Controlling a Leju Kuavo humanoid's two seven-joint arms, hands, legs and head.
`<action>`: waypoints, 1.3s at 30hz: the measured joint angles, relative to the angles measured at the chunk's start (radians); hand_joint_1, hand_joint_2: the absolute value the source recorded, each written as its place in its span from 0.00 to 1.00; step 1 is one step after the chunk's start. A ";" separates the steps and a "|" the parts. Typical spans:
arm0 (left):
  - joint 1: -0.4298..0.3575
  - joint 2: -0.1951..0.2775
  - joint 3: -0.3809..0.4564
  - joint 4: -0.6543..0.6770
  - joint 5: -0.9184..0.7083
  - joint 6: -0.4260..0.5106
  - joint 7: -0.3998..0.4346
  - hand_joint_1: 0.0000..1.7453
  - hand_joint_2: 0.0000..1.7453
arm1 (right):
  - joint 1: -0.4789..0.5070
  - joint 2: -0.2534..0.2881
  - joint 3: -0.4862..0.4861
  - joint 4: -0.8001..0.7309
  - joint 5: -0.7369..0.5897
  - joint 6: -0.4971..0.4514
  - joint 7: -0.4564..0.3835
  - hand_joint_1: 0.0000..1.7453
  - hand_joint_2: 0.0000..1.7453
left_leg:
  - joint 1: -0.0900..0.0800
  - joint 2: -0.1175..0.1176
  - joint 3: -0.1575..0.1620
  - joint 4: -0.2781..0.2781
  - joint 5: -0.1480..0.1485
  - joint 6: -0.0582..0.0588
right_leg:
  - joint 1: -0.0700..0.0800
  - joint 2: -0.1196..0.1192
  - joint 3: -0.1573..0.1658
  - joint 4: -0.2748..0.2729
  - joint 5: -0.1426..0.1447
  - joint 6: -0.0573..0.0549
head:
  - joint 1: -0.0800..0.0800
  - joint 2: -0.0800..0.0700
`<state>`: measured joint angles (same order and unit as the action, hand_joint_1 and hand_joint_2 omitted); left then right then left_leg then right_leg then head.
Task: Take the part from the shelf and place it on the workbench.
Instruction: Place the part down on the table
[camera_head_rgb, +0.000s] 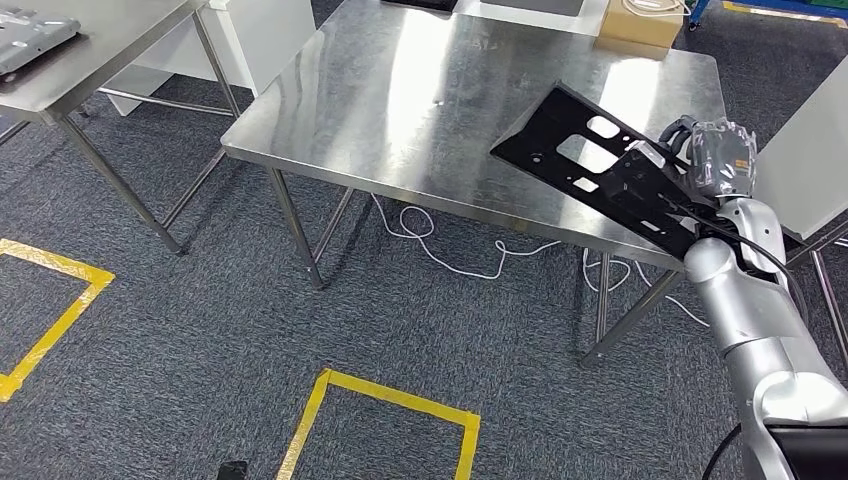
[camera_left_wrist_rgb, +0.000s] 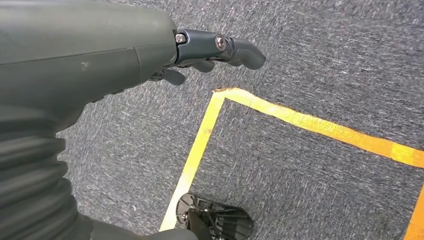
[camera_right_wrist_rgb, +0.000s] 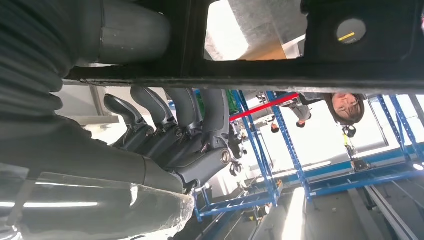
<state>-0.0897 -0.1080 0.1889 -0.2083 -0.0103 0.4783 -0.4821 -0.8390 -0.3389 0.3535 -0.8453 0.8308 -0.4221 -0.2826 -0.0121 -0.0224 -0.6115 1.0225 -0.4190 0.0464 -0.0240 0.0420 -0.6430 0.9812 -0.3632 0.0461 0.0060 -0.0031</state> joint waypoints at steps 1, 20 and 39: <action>0.000 0.000 0.001 0.000 0.000 -0.006 0.003 0.00 1.00 | 0.000 0.000 0.001 0.001 0.000 -0.004 0.000 0.98 1.00 | 0.000 0.000 0.000 0.000 0.000 0.000 | 0.000 0.000 0.000 0.000 0.000 0.000 | 0.000 0.000; 0.004 0.017 0.013 0.000 0.007 -0.027 0.028 0.00 1.00 | 0.012 0.107 0.055 0.027 0.147 -0.047 0.109 0.98 1.00 | 0.005 0.007 -0.001 -0.016 0.020 0.026 | -0.005 -0.013 -0.034 0.052 -0.025 0.010 | 0.003 0.000; 0.010 0.033 0.019 0.000 -0.020 -0.038 0.023 0.00 1.00 | -0.211 0.078 0.036 0.289 0.186 0.097 0.049 0.98 1.00 | 0.016 0.024 -0.157 0.291 -0.121 -0.031 | -0.011 -0.033 0.052 0.008 -0.056 -0.028 | 0.001 0.000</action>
<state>-0.0794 -0.0752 0.2080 -0.2079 -0.0303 0.4406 -0.4595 -1.0499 -0.2606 0.3899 -0.5560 1.0165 -0.3254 -0.2332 0.0039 0.0011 -0.7682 1.3134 -0.5404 0.0151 -0.0354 0.0093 -0.5908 0.9893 -0.4193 0.0181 0.0069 -0.0031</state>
